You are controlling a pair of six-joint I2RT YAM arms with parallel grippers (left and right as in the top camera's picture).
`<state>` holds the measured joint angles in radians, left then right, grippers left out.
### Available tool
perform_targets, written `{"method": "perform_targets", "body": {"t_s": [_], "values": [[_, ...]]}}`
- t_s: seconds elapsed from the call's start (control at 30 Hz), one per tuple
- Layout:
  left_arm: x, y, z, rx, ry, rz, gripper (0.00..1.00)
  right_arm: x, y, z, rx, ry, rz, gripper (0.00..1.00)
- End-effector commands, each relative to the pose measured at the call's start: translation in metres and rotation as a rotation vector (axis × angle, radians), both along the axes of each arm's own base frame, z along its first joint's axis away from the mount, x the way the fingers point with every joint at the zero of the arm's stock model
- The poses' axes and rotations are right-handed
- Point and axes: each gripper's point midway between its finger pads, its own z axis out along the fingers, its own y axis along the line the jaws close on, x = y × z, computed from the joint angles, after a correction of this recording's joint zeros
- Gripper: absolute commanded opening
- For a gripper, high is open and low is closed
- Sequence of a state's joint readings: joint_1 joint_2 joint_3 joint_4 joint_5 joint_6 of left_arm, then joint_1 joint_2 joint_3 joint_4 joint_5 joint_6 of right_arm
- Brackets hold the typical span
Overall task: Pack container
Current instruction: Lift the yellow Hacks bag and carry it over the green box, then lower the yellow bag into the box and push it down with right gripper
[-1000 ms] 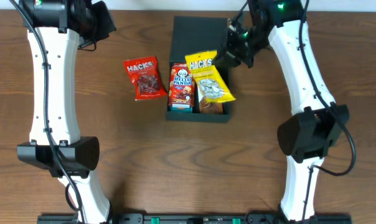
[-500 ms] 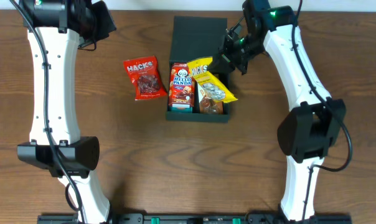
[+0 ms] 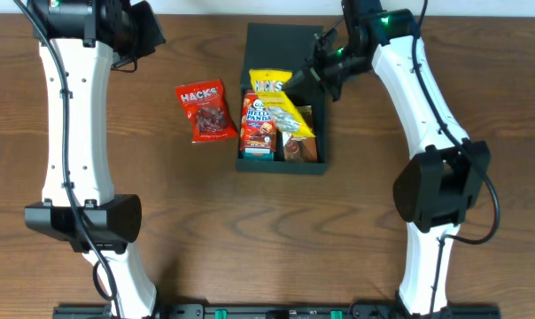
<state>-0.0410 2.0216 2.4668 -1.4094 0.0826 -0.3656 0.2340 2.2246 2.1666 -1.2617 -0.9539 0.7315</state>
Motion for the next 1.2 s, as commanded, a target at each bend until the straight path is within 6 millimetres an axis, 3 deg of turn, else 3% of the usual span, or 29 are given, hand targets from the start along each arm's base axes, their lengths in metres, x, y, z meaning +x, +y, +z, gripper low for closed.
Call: {"method": "perform_targets", "body": {"t_s": [0.0, 0.2, 0.47, 0.57, 0.8, 0.83, 0.87, 0.93, 1.07, 1.17], "values": [[0.001, 0.001, -0.003, 0.001, 0.007, -0.004, 0.06, -0.010, 0.014, 0.020, 0.115, 0.043, 0.028, 0.02], [0.000, 0.001, -0.003, 0.002, 0.007, -0.004, 0.06, -0.008, -0.006, -0.007, -0.062, 0.057, -0.025, 0.01], [0.001, 0.004, -0.003, 0.014, 0.006, 0.003, 0.06, -0.027, -0.029, -0.039, -0.248, 0.147, -0.033, 0.02], [0.001, 0.004, -0.003, 0.014, 0.006, 0.003, 0.06, -0.032, -0.046, -0.058, -0.373, 0.167, -0.043, 0.01], [0.002, 0.004, -0.002, 0.014, 0.002, 0.003, 0.06, -0.023, -0.079, -0.078, -0.594, 0.106, -0.076, 0.02], [0.001, 0.004, -0.002, 0.014, 0.003, 0.003, 0.06, -0.021, -0.084, -0.080, -0.625, 0.090, -0.074, 0.06], [0.001, 0.004, -0.002, 0.014, 0.003, 0.003, 0.06, -0.020, -0.088, -0.081, -0.649, 0.080, -0.072, 0.26], [0.001, 0.004, -0.002, 0.014, 0.003, 0.003, 0.06, -0.019, -0.092, -0.082, -0.667, 0.057, -0.056, 0.50], [0.001, 0.004, -0.002, 0.014, 0.004, 0.003, 0.07, -0.003, -0.105, -0.067, -0.739, -0.053, -0.050, 0.61], [0.001, 0.004, -0.002, 0.014, 0.004, 0.003, 0.07, 0.010, -0.117, -0.043, -0.807, -0.160, -0.049, 0.82]]}}
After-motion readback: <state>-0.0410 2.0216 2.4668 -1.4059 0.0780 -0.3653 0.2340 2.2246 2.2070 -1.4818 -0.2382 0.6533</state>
